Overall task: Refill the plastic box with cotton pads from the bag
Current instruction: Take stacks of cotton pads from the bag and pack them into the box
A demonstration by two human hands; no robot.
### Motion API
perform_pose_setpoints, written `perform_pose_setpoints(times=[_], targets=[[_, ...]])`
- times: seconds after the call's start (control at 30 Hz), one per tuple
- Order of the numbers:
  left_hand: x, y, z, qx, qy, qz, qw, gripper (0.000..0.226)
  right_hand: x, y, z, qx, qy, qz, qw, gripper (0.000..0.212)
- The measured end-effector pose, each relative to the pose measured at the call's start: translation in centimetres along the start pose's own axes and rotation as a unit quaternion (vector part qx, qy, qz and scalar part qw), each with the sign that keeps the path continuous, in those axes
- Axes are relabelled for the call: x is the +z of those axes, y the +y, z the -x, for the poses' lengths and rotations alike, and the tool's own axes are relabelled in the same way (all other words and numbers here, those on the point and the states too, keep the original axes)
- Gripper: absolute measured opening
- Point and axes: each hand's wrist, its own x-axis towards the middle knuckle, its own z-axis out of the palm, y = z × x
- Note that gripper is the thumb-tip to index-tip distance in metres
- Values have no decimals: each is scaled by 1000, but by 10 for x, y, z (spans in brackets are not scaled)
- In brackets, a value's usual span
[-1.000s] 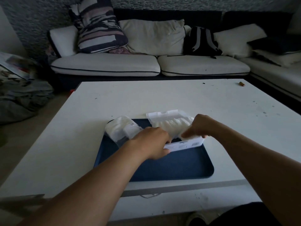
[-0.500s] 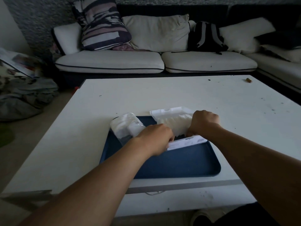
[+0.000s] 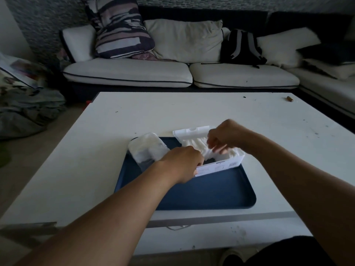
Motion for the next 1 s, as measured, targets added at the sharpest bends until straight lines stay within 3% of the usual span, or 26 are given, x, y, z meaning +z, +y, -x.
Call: perform_pose_setpoints(times=[0.1, 0.23, 0.33, 0.43, 0.5, 0.57, 0.6, 0.67, 0.7, 0.8, 0.9, 1.0], targets=[[-1, 0, 2, -6, -9, 2, 1000, 7, 13, 6, 5, 78, -91, 118, 986, 22], [-4, -6, 8, -10, -4, 58, 998, 11, 15, 1, 2, 55, -56, 150, 986, 14], [-23, -24, 19, -40, 120, 146, 981, 16, 16, -25, 11, -3, -82, 89, 993, 22], [-40, -57, 35, -142, 301, 226, 916, 16, 25, -41, 34, -80, -246, 46, 965, 19], [-38, -82, 47, -227, 329, 239, 885, 27, 45, -43, 40, -132, -320, 96, 933, 26], [-29, -98, 57, -303, 253, 269, 879, 41, 72, -43, 36, -218, -282, 217, 909, 37], [-22, -103, 60, -320, 206, 293, 877, 38, 82, -43, 34, -259, -242, 266, 897, 40], [-10, -114, 66, -334, 130, 332, 872, 34, 100, -47, 31, -302, -182, 282, 893, 43], [-4, -121, 68, -332, 109, 350, 869, 43, 105, -49, 29, -327, -158, 278, 889, 41], [6, -133, 67, -330, 103, 403, 847, 60, 115, -52, 18, -359, -87, 279, 886, 32], [7, -136, 65, -344, 134, 408, 835, 43, 121, -47, 3, -346, -31, 340, 874, 29], [6, -136, 64, -344, 143, 386, 844, 28, 116, -45, 3, -334, -19, 320, 887, 26]])
